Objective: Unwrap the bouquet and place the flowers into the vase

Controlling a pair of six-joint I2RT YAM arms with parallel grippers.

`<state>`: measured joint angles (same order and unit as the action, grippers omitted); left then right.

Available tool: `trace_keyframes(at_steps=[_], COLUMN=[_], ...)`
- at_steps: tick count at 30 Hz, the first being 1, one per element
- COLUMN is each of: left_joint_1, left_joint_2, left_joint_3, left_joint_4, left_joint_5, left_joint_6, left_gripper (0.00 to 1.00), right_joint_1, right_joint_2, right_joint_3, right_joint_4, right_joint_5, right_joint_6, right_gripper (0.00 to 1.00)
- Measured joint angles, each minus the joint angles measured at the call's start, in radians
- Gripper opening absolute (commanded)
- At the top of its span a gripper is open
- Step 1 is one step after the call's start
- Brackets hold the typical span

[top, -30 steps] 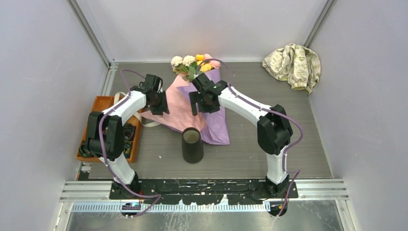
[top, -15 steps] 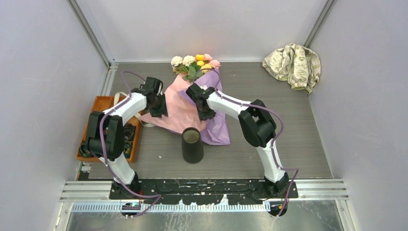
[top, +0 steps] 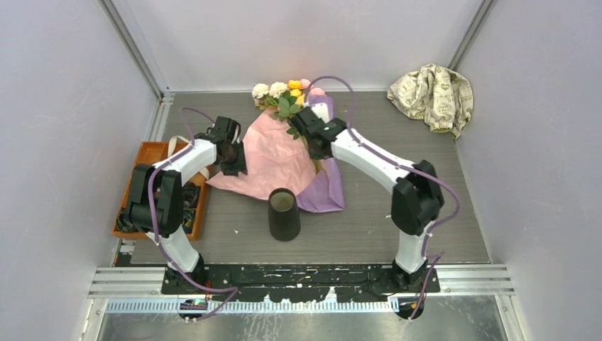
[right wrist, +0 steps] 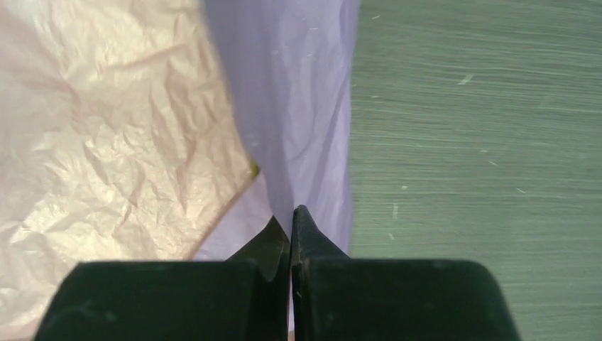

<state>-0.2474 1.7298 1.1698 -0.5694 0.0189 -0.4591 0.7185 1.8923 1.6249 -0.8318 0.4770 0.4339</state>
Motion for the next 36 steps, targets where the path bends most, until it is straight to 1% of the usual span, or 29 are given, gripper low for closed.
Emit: trace_keyframes(at_steps=[3, 5, 10, 15, 18, 25, 29, 30, 31, 32, 33, 34, 36], left_joint_1=[0.0, 0.0, 0.0, 0.0, 0.0, 0.0, 0.0, 0.0, 0.0, 0.0, 0.0, 0.0, -0.002], left_joint_2=[0.0, -0.001, -0.005, -0.026, -0.034, -0.035, -0.035, -0.035, -0.035, -0.036, -0.037, -0.038, -0.04], left_joint_3=[-0.01, -0.019, -0.035, -0.04, -0.04, -0.053, -0.058, -0.058, -0.058, -0.058, -0.058, -0.058, -0.058], left_joint_4=[0.009, 0.012, 0.014, 0.016, 0.018, 0.02, 0.02, 0.02, 0.02, 0.019, 0.02, 0.019, 0.019], left_joint_5=[0.0, 0.0, 0.0, 0.0, 0.0, 0.0, 0.0, 0.0, -0.003, -0.009, -0.012, -0.017, -0.022], left_joint_6=[0.0, 0.0, 0.0, 0.0, 0.0, 0.0, 0.0, -0.001, -0.001, -0.001, -0.001, -0.002, -0.005], left_gripper=[0.36, 0.35, 0.35, 0.35, 0.35, 0.35, 0.36, 0.36, 0.35, 0.35, 0.35, 0.36, 0.35], right_joint_1=[-0.039, -0.085, -0.213, -0.339, -0.38, -0.414, -0.414, -0.412, -0.41, -0.406, -0.403, -0.399, -0.38], right_joint_2=[-0.092, -0.139, -0.152, -0.15, -0.143, -0.081, -0.097, -0.113, -0.137, -0.167, -0.206, -0.238, -0.321], right_joint_3=[-0.027, -0.072, -0.19, -0.253, -0.261, -0.261, -0.24, -0.235, -0.229, -0.222, -0.213, -0.203, -0.172], right_joint_4=[-0.004, -0.003, -0.002, -0.026, -0.035, -0.076, -0.116, -0.122, -0.13, -0.135, -0.139, -0.139, -0.134], right_joint_5=[0.024, 0.034, 0.033, 0.032, 0.039, 0.074, 0.109, 0.113, 0.114, 0.113, 0.105, 0.092, 0.035], right_joint_6=[0.011, 0.019, 0.035, 0.049, 0.066, 0.098, 0.113, 0.115, 0.114, 0.114, 0.111, 0.109, 0.098], right_gripper=[0.03, 0.03, 0.1, 0.29, 0.37, 0.54, 0.57, 0.59, 0.62, 0.69, 0.72, 0.74, 0.74])
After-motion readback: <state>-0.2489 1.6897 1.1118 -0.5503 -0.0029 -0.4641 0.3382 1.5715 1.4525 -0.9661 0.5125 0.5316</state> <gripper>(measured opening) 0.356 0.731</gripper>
